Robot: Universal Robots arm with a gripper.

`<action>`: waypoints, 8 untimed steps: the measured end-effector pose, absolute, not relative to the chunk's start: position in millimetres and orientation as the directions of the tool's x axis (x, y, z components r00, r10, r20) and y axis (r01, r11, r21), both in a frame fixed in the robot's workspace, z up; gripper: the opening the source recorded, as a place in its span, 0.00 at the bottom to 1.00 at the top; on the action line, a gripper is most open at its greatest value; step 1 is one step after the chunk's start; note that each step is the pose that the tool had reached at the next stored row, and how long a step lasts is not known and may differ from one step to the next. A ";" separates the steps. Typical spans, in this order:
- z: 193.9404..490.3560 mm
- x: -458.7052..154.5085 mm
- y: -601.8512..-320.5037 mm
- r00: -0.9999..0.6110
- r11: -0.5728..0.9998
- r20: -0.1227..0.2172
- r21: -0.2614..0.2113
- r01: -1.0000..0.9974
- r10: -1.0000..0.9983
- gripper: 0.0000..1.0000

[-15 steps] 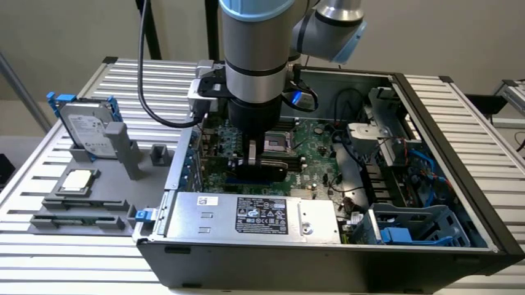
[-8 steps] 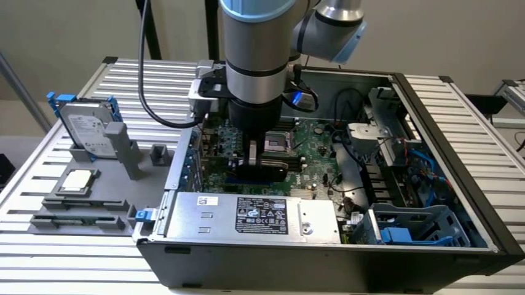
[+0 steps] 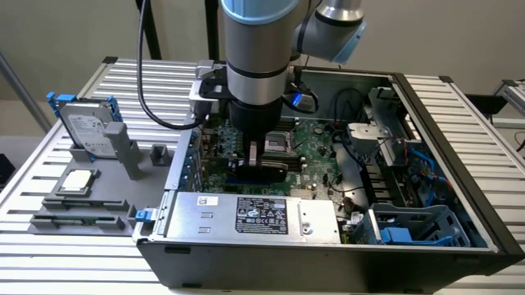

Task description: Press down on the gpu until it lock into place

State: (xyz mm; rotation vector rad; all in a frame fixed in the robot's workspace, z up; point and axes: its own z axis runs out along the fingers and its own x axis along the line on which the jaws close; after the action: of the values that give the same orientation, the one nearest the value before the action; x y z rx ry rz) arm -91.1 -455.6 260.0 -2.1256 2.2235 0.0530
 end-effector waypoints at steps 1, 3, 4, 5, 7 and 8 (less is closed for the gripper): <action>259.7 -91.1 -455.6 -0.044 0.046 -0.071 -0.019 -0.999 -0.997 0.26; 259.0 -90.6 -455.6 -0.044 0.046 -0.070 -0.017 -0.999 -0.997 0.26; 258.6 -90.5 -455.6 -0.044 0.046 -0.070 -0.016 -0.999 -0.997 0.26; 258.2 -90.3 -455.6 -0.045 0.046 -0.070 -0.016 -0.999 -0.997 0.26; 257.3 -90.0 -455.6 -0.045 0.046 -0.070 -0.014 -0.999 -0.997 0.26; 256.9 -89.8 -455.6 -0.045 0.046 -0.070 -0.014 -0.999 -0.997 0.26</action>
State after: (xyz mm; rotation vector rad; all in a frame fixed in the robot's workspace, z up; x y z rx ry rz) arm -89.8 -455.6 256.9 -2.1284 2.2271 0.0595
